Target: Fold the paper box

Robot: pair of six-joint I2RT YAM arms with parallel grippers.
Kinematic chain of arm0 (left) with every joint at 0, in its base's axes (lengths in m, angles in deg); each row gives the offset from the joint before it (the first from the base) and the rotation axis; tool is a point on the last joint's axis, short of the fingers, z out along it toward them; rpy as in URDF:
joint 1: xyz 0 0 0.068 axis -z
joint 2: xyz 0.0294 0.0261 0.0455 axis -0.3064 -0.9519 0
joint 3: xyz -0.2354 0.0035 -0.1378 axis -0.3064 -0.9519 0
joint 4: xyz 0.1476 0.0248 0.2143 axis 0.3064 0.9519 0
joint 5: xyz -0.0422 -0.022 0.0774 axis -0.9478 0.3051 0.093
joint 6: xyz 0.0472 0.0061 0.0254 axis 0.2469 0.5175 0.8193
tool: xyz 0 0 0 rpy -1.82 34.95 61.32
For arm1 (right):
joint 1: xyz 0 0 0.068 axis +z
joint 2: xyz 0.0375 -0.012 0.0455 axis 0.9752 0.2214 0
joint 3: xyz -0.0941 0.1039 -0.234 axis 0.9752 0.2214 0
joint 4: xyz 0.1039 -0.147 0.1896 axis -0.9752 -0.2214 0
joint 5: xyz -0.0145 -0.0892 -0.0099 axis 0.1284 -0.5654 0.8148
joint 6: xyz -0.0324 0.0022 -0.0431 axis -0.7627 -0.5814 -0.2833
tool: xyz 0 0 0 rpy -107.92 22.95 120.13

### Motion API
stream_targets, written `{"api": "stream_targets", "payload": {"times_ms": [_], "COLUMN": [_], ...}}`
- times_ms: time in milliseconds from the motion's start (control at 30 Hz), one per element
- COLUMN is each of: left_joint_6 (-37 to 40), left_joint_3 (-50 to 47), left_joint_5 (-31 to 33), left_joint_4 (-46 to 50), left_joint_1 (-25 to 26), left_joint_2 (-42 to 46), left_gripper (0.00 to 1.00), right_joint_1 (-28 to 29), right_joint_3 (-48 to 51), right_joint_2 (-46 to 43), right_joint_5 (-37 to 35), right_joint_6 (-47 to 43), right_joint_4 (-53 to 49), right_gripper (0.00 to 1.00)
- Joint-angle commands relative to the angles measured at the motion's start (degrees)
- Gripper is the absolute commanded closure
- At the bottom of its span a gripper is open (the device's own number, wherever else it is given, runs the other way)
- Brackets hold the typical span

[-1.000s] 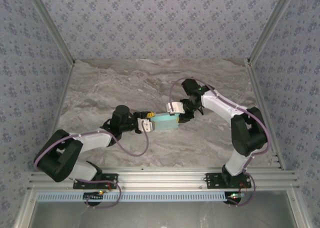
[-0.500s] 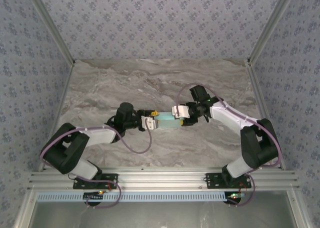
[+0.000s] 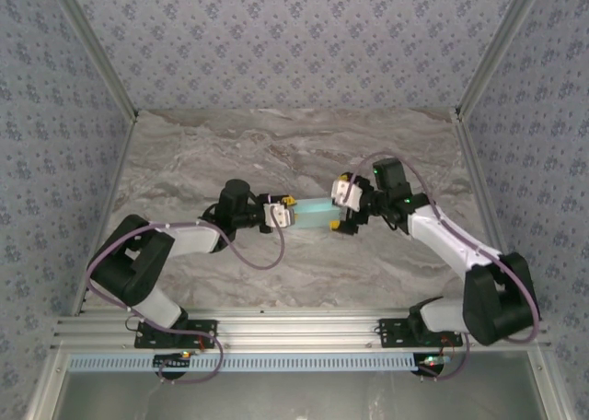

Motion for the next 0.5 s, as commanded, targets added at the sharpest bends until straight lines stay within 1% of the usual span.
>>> {"api": "stream_targets", "payload": {"times_ms": [0,33,67,100,133,167,200,267,367,400,467], "left_joint_6": [-1.03,-1.06,-0.96,-0.94,-0.9,-0.95,-0.83,-0.63,-0.67,-0.95,-1.17], "left_joint_3": [-0.84,-0.88,-0.79,-0.69,-0.47,-0.04,0.25,0.8,1.51,1.84,2.13], "left_joint_5": [1.62,1.62,1.53,1.64,1.77,1.96,2.0,1.78,2.35,2.47,2.26], "left_joint_4": [13.37,13.39,13.32,13.37,13.73,14.2,14.51,14.75,15.14,15.62,16.03], "left_joint_1": [-0.27,-0.27,-0.23,-0.21,-0.19,-0.23,-0.2,-0.18,-0.19,-0.21,-0.25], "left_joint_2": [-3.09,-3.04,-3.12,-3.21,-3.35,-3.59,-3.65,-4.11,-4.7,-4.71,-4.54], "left_gripper": [0.65,0.65,0.65,0.65,0.64,0.64,0.64,0.64,0.64,0.64,0.64], "right_joint_1": [-1.89,-2.92,-5.12,-8.0,-11.32,-13.85,-15.08,-15.64,-14.27,-13.49,-11.92], "right_joint_3": [-2.15,-4.91,-8.93,-11.49,-12.56,-12.28,-11.53,-9.18,-7.86,-8.23,-9.15], "right_joint_2": [-3.65,-3.55,-2.61,-1.2,0.57,2.2,3.55,5.35,7.43,8.27,11.66], "right_joint_5": [-15.07,-24.05,-28.75,-25.79,-18.46,-11.74,-6.03,-0.83,4.31,5.7,9.25], "right_joint_6": [43.02,54.99,66.4,71.67,76.4,80.02,82.1,85.31,84.96,82.55,80.86], "right_joint_4": [11.91,5.7,-4.46,-10.78,-13.8,-14.0,-13.12,-10.58,-7.11,-7.1,-6.97], "right_gripper": [0.0,0.0,0.0,0.0,0.0,0.0,0.0,0.0,0.0,0.0,0.0]}}
